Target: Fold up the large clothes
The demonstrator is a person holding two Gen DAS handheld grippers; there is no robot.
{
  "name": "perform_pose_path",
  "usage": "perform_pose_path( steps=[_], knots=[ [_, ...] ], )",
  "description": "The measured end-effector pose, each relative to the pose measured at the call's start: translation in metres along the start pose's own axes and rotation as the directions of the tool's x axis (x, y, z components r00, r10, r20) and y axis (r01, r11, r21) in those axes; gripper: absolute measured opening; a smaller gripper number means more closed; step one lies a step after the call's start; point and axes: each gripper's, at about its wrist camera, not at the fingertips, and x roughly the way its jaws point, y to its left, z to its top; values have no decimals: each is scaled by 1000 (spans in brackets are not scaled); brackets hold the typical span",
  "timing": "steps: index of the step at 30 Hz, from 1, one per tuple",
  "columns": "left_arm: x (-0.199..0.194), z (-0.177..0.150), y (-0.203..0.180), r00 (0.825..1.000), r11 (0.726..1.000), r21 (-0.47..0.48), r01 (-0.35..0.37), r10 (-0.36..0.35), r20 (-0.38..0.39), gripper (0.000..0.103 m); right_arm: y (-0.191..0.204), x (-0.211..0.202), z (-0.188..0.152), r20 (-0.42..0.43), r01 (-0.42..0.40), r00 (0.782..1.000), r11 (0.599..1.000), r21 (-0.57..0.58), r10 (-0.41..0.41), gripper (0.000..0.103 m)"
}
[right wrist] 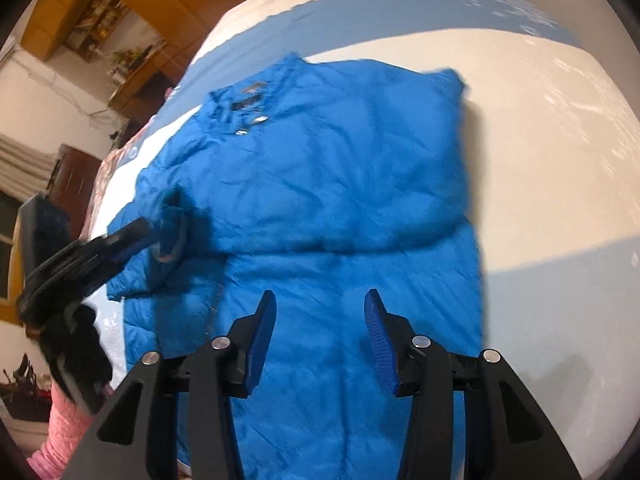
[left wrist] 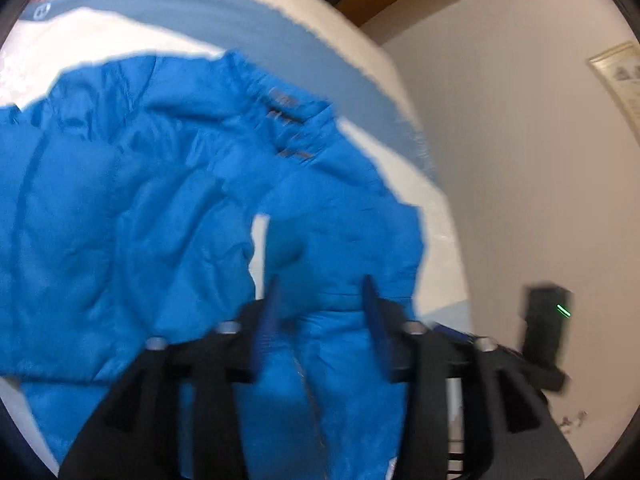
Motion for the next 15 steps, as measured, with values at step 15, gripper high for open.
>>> perform_pose_path(
  steps=[15],
  knots=[
    [-53,-1,119,947,941,-120,-317,321,23,49,83,128,62,-223,-183,962,978,-101,157,57]
  ],
)
